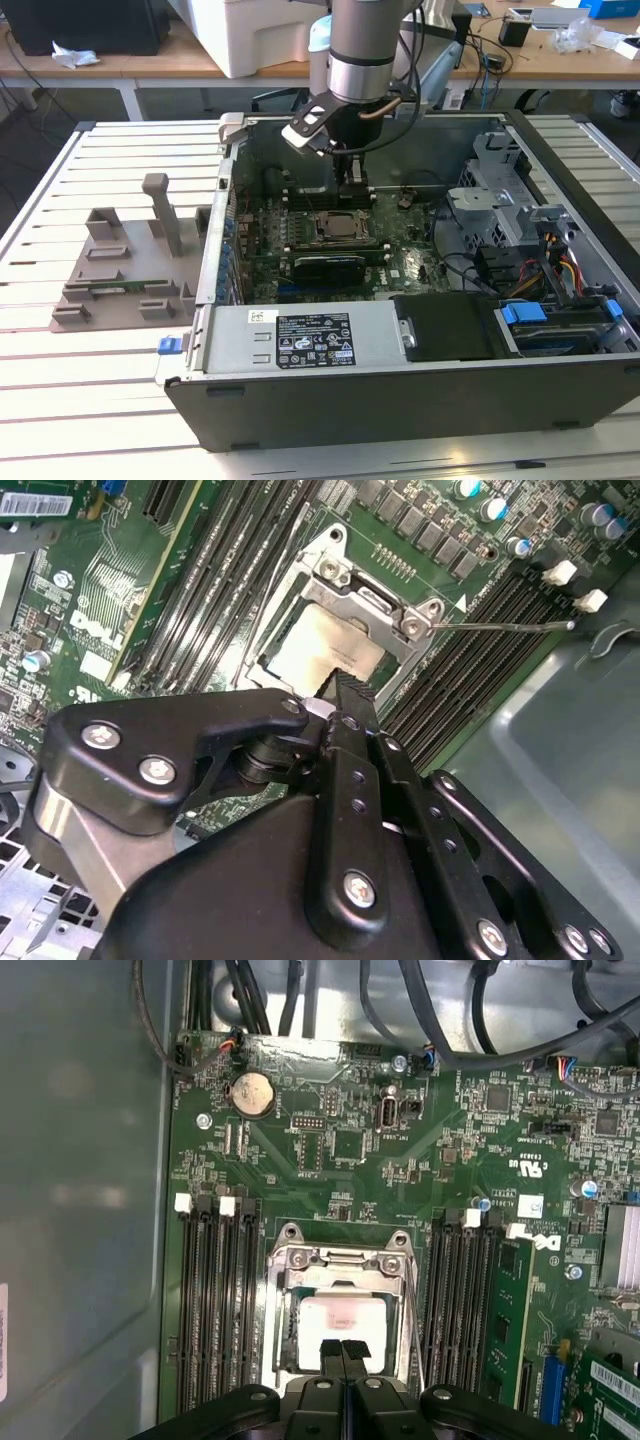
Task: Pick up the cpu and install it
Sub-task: 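Close the cpu cover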
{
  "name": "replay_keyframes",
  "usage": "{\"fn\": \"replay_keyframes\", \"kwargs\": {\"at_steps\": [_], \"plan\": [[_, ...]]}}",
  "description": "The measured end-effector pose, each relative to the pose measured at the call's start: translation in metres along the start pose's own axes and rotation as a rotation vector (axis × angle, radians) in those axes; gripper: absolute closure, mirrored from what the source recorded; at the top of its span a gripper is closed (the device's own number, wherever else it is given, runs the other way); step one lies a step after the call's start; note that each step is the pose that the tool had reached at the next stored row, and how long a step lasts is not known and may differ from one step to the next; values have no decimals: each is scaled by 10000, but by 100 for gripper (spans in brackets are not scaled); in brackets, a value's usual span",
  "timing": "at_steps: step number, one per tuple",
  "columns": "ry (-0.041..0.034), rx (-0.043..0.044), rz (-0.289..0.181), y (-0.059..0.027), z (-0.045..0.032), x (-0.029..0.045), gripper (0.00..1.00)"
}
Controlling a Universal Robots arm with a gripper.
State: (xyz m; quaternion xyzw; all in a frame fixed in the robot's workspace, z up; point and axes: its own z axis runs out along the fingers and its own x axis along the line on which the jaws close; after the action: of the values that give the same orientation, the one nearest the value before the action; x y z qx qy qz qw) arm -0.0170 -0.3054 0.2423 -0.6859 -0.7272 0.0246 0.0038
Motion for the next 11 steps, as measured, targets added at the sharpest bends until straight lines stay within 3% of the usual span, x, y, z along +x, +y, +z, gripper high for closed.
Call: {"fn": "replay_keyframes", "kwargs": {"at_steps": [11], "plan": [[0,0,0,-130,7,8,89]]}}
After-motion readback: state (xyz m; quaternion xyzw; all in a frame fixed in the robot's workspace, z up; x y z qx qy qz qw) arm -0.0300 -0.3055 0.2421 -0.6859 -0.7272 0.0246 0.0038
